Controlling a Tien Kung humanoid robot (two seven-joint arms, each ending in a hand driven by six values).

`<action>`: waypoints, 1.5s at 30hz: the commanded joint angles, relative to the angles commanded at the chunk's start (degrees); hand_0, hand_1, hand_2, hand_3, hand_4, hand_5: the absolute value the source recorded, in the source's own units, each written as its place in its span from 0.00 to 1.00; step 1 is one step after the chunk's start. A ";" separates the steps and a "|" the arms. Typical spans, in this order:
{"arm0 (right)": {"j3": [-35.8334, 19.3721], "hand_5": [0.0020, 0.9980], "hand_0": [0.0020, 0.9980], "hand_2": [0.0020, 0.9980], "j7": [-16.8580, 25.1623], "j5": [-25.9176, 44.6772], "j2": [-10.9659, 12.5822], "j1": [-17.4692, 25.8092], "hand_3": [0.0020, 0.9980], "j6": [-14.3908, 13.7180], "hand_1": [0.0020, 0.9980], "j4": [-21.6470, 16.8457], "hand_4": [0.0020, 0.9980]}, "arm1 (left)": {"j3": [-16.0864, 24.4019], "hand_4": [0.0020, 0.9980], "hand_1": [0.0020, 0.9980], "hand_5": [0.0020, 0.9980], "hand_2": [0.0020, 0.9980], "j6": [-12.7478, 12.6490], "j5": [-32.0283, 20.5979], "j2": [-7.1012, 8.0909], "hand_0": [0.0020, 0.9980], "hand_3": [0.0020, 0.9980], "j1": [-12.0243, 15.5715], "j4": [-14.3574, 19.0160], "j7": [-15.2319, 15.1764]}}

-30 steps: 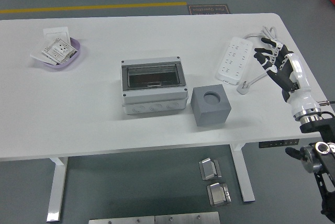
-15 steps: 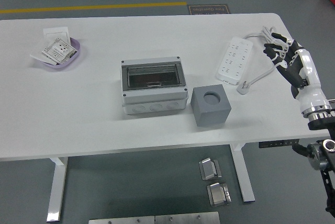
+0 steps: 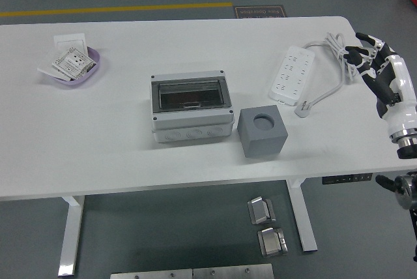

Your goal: Pick up the cylinder from the cube,place it in the box,flap close box

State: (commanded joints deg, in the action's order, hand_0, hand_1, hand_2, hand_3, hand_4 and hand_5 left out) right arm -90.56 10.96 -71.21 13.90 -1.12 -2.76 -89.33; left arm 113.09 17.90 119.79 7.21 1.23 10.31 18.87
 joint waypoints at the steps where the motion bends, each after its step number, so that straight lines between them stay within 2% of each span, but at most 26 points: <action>1: -0.01 0.59 0.75 0.68 0.00 0.16 0.11 -0.02 0.76 0.03 0.65 -0.09 1.00 | 0.11 1.00 0.93 0.94 0.92 0.11 -0.02 -0.01 0.88 0.94 -0.02 0.00 0.03; 6: -0.53 0.59 0.75 0.68 -0.06 0.38 0.32 0.05 0.76 0.21 0.65 -0.44 1.00 | 0.95 1.00 0.93 0.94 0.92 0.69 1.06 -0.11 0.88 0.94 0.13 0.00 0.26; 7: -0.70 0.59 0.75 0.68 -0.06 0.39 0.32 0.10 0.76 0.24 0.65 -0.49 1.00 | 1.09 1.00 0.96 1.00 0.96 0.78 1.28 -0.16 0.91 1.00 0.19 0.00 0.36; 30: -0.48 0.60 0.76 0.69 -0.25 1.02 -0.40 0.87 0.77 0.80 0.67 -0.11 0.99 | 0.75 1.00 1.00 1.00 1.00 1.59 1.09 -0.94 0.97 1.00 1.54 0.00 2.11; 40: 1.46 0.61 0.75 0.69 -0.47 -0.01 -0.77 0.49 0.77 0.58 0.67 1.45 1.00 | -0.19 1.00 1.00 1.00 1.00 0.98 -0.04 -0.87 0.97 1.00 1.70 0.00 2.03; 45: 3.40 0.61 0.76 0.69 -0.58 -1.26 -0.31 -1.48 0.77 0.53 0.67 3.28 0.99 | 0.20 1.00 1.00 1.00 1.00 0.51 0.18 -0.66 0.96 1.00 2.47 0.00 1.86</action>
State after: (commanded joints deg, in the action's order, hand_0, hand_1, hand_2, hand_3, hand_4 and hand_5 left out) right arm -87.16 10.39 -72.48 13.59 -2.60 -2.24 -86.05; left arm 113.29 18.41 119.97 6.56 3.69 10.31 20.73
